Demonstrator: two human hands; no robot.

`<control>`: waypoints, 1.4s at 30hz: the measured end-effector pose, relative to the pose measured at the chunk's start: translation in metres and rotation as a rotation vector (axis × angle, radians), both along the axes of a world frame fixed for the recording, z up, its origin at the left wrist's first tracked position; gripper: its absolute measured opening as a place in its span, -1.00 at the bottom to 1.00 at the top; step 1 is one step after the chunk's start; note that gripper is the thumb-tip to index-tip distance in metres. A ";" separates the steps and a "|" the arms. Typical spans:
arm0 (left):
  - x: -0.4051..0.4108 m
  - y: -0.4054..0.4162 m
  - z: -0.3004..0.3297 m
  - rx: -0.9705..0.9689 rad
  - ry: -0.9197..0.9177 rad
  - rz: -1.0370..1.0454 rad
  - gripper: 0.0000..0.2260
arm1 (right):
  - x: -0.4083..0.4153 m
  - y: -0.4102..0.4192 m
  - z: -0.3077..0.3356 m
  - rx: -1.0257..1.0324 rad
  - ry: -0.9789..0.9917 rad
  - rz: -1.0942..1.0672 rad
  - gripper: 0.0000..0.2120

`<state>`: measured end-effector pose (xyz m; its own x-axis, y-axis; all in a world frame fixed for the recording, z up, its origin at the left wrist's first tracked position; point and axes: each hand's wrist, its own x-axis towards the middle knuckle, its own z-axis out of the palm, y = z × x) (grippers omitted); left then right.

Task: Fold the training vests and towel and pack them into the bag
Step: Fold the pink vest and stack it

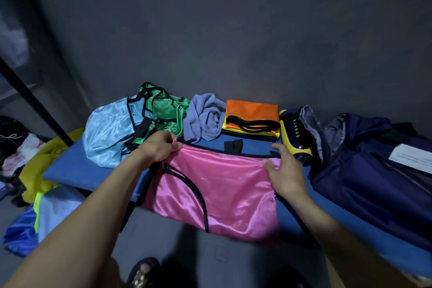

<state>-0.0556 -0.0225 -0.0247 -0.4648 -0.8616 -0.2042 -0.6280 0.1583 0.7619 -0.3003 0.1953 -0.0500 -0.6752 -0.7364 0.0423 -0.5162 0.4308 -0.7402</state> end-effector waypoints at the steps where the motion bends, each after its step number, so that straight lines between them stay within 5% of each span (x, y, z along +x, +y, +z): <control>1: 0.001 0.000 0.003 -0.041 -0.014 -0.013 -0.86 | 0.000 -0.001 0.000 -0.036 0.035 0.010 -0.55; 5: -0.002 -0.010 0.004 -0.201 -0.075 -0.008 -0.89 | 0.000 -0.013 0.010 -0.134 0.169 0.072 -0.49; 10: -0.003 -0.012 -0.010 -0.339 -0.147 -0.073 -0.90 | 0.005 -0.018 0.013 0.070 -0.073 -0.015 -0.29; 17: -0.001 -0.023 -0.017 -0.549 -0.267 -0.209 -0.86 | 0.013 -0.019 0.001 0.119 0.169 0.095 -0.34; 20: -0.005 -0.007 0.003 -0.802 -0.535 -0.194 -0.67 | 0.009 -0.018 0.002 0.150 0.150 0.085 -0.33; 22: -0.018 0.029 0.022 -0.872 -0.350 -0.202 -0.60 | 0.008 -0.018 -0.002 0.139 0.116 0.065 -0.32; 24: -0.032 0.082 0.028 -0.623 -0.123 -0.412 -0.49 | 0.007 -0.017 -0.003 0.113 0.045 0.043 -0.33; 26: -0.038 0.128 0.008 -0.436 -0.313 -0.702 -0.16 | 0.008 -0.013 -0.001 0.105 0.004 0.031 -0.34; 29: -0.034 0.154 -0.035 -0.583 -0.630 -0.876 0.13 | 0.009 -0.006 0.006 0.091 -0.022 0.005 -0.37; 34: -0.024 0.170 -0.051 -1.031 -0.513 -0.803 -0.01 | 0.004 -0.003 0.004 0.079 -0.049 -0.003 -0.41; 38: -0.009 0.174 -0.067 -1.110 -0.430 -0.789 -0.40 | 0.001 0.002 0.011 0.116 -0.095 0.023 -0.30; 42: 0.011 0.143 -0.058 -1.079 -0.399 -0.872 -0.40 | -0.003 0.014 0.008 0.115 -0.162 0.025 -0.37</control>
<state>-0.0450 0.1207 -0.0825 -0.9819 -0.1531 0.1115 -0.1709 0.9698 -0.1740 -0.3033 0.2088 -0.0422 -0.6479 -0.7467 -0.1508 -0.4056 0.5057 -0.7614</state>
